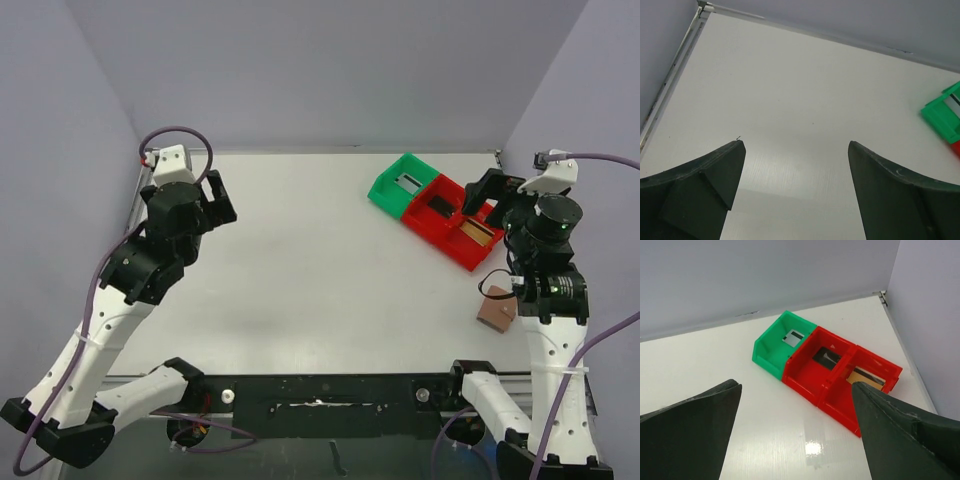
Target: Take the credit cards out of the card holder
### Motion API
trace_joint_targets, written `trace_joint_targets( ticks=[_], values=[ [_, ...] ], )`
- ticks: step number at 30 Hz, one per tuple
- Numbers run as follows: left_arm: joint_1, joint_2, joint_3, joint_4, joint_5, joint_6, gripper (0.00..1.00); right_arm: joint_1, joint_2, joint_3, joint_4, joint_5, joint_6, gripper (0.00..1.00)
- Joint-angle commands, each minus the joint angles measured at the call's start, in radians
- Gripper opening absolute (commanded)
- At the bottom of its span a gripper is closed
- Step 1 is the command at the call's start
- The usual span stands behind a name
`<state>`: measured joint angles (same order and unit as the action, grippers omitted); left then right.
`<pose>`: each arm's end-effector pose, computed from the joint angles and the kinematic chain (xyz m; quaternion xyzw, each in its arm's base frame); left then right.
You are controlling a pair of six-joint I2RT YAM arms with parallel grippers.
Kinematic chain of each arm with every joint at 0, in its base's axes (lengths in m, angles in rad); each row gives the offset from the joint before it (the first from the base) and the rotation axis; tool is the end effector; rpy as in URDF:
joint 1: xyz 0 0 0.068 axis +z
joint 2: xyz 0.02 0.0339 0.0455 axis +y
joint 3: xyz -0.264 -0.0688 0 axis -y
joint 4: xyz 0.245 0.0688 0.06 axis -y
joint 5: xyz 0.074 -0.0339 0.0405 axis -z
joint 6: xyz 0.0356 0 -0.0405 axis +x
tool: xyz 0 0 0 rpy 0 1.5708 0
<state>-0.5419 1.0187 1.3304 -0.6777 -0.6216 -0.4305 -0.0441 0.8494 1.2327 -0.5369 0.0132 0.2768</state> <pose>0.1756 -0.0815 0.4337 -0.1293 0.7929 -0.0293 0.5947 0.1586 -0.0075 0.4422 0.1255 0.7488 0.0706 0.6469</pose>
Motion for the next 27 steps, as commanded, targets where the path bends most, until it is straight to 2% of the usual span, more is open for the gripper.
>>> trace_joint_targets(
  ticks=[1,6,10,15,17,20,23,27],
  values=[
    [0.035,-0.02,-0.055,0.046,0.104,0.032,0.84,0.009,-0.028,-0.062,0.03,0.022,0.064,0.98],
    [0.078,0.043,-0.089,-0.016,0.153,-0.02,0.85,-0.002,-0.02,-0.133,-0.004,0.068,0.166,0.98],
    [0.116,0.06,-0.135,0.024,0.25,-0.053,0.86,-0.024,0.018,-0.179,-0.014,0.047,0.173,0.98],
    [0.156,-0.038,-0.301,0.209,0.35,-0.085,0.86,-0.054,0.144,-0.155,-0.083,0.038,0.192,0.98],
    [0.166,-0.085,-0.356,0.255,0.348,-0.091,0.86,-0.06,0.201,-0.143,-0.096,0.036,0.199,0.98],
    [0.178,-0.126,-0.389,0.256,0.339,-0.082,0.86,-0.068,0.277,-0.138,-0.085,0.02,0.213,0.98],
    [0.183,-0.141,-0.39,0.239,0.35,-0.066,0.87,-0.072,0.356,-0.134,-0.076,0.07,0.249,0.99],
    [0.188,-0.155,-0.393,0.255,0.395,-0.07,0.86,-0.08,0.464,-0.1,-0.057,0.102,0.269,0.96]
  ],
)
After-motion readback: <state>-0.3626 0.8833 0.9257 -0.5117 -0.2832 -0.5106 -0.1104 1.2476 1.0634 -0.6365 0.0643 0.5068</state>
